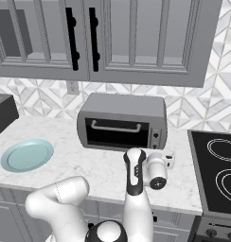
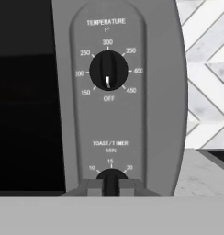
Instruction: Pick up the kebab skewer and baguette bread, and place them inside the toaster oven. Close the toaster oven door and start by setting the timer.
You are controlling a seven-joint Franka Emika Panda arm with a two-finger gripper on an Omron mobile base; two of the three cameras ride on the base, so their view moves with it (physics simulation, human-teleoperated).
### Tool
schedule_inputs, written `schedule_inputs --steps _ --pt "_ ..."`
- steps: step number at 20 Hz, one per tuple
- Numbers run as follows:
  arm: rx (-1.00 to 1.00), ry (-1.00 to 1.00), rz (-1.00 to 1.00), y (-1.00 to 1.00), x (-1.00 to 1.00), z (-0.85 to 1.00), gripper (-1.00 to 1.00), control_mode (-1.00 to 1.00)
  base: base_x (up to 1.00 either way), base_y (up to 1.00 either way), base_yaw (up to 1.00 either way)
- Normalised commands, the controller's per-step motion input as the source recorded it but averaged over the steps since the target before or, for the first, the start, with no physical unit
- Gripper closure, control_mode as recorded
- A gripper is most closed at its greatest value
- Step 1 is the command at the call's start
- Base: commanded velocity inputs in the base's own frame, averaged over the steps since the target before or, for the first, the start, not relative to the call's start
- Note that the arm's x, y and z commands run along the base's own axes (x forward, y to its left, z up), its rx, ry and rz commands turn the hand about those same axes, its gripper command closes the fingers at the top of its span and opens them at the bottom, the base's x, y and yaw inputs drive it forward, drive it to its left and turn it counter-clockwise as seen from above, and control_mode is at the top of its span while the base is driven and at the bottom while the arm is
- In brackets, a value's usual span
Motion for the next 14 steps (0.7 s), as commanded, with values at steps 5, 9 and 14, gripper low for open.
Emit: schedule_inputs --steps 5,9,14 --pt "0.11 0.0 -0.08 0.0 0.0 0.11 1.0 -1.0 0.0 0.0 0.0" --pt "0.14 0.0 -0.11 0.0 0.0 0.11 1.0 -1.0 0.0 0.0 0.0" --pt "0.15 0.0 -0.12 0.0 0.0 0.1 1.0 -1.0 0.0 0.0 0.0"
